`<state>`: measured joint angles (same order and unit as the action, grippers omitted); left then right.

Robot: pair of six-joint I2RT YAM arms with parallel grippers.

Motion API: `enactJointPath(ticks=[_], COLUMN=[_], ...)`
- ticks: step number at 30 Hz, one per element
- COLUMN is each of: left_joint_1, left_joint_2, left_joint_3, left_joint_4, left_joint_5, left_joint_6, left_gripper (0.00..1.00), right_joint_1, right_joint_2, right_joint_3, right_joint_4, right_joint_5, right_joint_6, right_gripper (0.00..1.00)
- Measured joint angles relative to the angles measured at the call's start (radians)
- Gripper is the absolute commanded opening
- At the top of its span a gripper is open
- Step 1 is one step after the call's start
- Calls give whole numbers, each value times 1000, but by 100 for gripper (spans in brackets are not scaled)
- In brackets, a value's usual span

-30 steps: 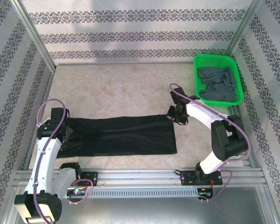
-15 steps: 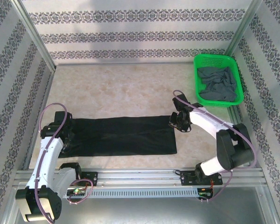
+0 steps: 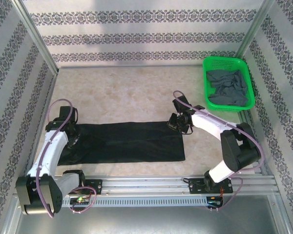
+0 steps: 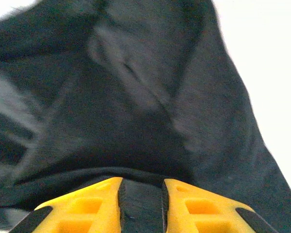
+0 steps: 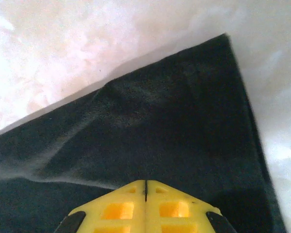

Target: Fold and stack the t-shirts

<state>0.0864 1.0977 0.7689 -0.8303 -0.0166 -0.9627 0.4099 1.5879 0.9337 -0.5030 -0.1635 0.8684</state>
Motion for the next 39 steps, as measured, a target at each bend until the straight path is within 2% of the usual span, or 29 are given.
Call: enactJointPath(ticks=[7,11,15,23,28,31,35,39], left_joint_1=[-200,-263,-269,-259,-159,-132,-138,-160], left_joint_2=[187,255,278,279,220,219,212,193], left_joint_3=[9,-7,-47,-55,-77,-76,-17,100], left_joint_4=[166,220,225,151,102,82,42,36], left_joint_5=[126,176,192,153,133,124,112,102], left_joint_6=[-12,-35,-42,-33,-21,-7,2,8], left_gripper=[25,25,23,19,20,22,24,26], right_joint_1=[-2,-19,-49,-75,-138,-152,-134,-70], right_joint_2=[19,5,-3,3,40,82,76,-24], right_joint_3=[-59,-102,-121,-113,-73,-23,-5,1], right_joint_4=[-12,-24,-24,-35,-79,-112,-138,-167], right_joint_5=[-77,-119,-162,-179,-183,-193,-161,-90], right_joint_6=[-15,-37,-55,-85,-98,-112,-117,-107], right_gripper=[4,7,9,21,28,32,33,31])
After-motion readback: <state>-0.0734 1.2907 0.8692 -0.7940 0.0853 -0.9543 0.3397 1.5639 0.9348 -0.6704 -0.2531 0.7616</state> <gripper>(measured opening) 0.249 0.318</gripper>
